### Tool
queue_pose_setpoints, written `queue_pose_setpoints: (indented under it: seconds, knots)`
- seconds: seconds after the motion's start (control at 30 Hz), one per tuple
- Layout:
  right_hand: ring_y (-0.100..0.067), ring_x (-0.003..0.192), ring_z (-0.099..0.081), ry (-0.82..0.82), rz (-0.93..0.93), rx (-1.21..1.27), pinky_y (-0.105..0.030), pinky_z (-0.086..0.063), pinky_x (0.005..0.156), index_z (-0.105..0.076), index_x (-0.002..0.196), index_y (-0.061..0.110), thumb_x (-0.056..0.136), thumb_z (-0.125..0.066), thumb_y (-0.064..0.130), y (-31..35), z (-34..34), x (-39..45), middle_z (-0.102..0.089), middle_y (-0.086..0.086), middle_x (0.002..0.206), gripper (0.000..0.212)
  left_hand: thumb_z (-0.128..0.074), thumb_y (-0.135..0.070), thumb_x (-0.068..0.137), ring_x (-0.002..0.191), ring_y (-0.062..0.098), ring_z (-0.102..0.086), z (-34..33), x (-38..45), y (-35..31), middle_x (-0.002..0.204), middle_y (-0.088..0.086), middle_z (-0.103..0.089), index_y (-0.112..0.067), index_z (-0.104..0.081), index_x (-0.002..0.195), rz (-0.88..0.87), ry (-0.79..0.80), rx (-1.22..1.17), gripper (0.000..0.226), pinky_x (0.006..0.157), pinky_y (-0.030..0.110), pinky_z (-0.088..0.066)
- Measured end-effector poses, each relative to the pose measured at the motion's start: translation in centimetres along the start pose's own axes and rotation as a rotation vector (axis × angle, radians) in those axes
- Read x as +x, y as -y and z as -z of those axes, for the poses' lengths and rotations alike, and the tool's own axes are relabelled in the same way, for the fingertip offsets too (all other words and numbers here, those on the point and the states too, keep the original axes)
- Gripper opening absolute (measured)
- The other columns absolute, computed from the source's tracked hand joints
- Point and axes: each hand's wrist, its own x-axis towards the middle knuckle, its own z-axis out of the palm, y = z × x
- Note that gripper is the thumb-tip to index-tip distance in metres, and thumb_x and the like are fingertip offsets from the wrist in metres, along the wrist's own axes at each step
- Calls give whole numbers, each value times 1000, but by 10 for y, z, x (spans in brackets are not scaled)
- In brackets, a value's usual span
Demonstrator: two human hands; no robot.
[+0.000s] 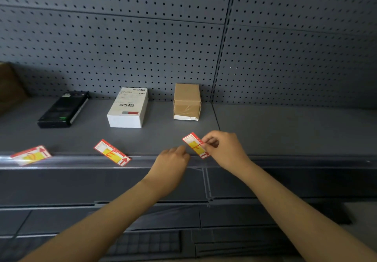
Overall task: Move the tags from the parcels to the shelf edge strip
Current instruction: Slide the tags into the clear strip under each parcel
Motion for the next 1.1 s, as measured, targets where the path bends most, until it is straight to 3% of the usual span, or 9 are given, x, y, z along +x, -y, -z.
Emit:
queue_pose_setpoints:
  seconds: [0.27, 0.53, 0.6, 0.7, 0.8, 1.1]
  knots:
    - [6, 66, -58, -8, 17, 34, -2, -46, 55, -71, 93, 16, 87, -68, 12, -5, -2, 0, -66, 7, 83, 7, -86, -15, 44, 63, 18, -65, -11, -6, -6, 71, -1, -65, -22, -73, 76, -74, -24, 18, 35, 54, 27, -52]
    - [1, 70, -61, -14, 58, 26, -7, -49, 60, -71, 95, 14, 87, -68, 12, -10, -7, 1, -72, 0, 91, 9, -82, -6, 47, 68, 20, -64, -17, -8, -7, 78, 0, -66, -18, -71, 90, 23, -39, -58, 47, 59, 29, -54]
    - [-4, 75, -64, -14, 68, 22, -10, -51, 65, -71, 96, 13, 87, -68, 12, -11, -8, 0, -72, -2, 92, 10, -80, -4, 52, 72, 21, -63, -16, -9, -8, 84, 2, -64, -17, -69, 98, 49, -36, -92, 49, 63, 31, -54]
    - [-6, 77, -64, -8, 68, 22, -10, -50, 65, -71, 97, 14, 87, -68, 12, -12, -9, 0, -72, -2, 92, 10, -65, -3, 76, 97, 25, -58, -14, -10, -10, 110, 5, -60, -16, -60, 121, 69, -30, -163, 47, 85, 34, -49]
    - [-5, 78, -64, -13, 78, 24, -9, -49, 65, -71, 97, 14, 87, -68, 12, -12, -11, 1, -73, -2, 93, 10, -54, -6, 86, 113, 23, -49, -14, -8, -13, 129, 3, -50, -19, -47, 133, 91, -40, -179, 49, 98, 32, -40]
    - [0, 74, -63, -20, 103, 48, -7, -49, 65, -70, 98, 15, 88, -68, 14, -11, -15, -1, -72, 2, 92, 11, -49, -4, 87, 115, 22, -43, -14, -9, -18, 136, 1, -40, -21, -35, 141, 139, -84, -221, 58, 101, 31, -35]
